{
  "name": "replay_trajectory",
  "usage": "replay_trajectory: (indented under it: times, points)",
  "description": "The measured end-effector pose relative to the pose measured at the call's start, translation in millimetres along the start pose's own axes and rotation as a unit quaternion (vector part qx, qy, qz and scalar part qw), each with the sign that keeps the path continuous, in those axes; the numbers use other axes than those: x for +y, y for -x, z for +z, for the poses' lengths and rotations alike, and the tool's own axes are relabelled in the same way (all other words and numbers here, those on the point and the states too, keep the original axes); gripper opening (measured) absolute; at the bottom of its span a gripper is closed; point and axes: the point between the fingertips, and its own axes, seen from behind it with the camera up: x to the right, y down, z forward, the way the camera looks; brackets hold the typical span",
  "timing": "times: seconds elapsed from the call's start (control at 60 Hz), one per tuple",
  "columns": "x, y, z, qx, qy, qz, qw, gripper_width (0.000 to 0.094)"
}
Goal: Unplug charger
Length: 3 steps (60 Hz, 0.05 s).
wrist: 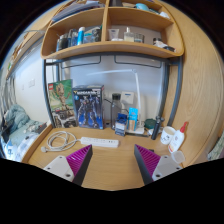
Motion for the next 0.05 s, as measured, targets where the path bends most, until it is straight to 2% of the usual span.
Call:
replay_trajectory:
  times: [0.05]
  points:
    - [0.7,-0.1,-0.8,-0.005,0.000,0.001,1.000,0.0855]
